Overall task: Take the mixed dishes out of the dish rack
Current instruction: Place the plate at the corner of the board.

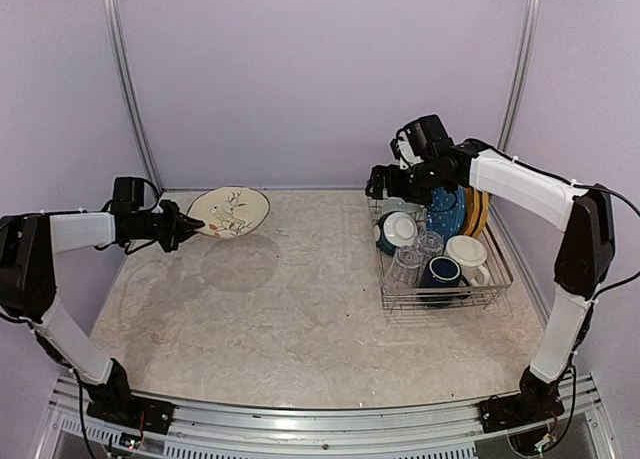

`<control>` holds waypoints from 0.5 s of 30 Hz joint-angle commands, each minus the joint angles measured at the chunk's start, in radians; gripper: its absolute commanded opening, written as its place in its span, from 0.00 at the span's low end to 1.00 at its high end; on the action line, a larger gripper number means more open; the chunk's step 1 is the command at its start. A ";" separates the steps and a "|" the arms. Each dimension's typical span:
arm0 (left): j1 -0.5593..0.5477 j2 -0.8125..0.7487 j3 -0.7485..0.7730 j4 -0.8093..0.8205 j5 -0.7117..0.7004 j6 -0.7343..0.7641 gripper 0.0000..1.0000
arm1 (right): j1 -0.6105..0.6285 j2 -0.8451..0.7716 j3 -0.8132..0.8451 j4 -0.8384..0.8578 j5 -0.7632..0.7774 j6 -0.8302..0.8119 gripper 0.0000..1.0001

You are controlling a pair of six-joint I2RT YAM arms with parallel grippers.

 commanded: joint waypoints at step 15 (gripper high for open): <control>0.119 0.184 0.035 0.263 -0.140 -0.066 0.00 | 0.003 -0.199 -0.133 -0.015 0.177 -0.205 1.00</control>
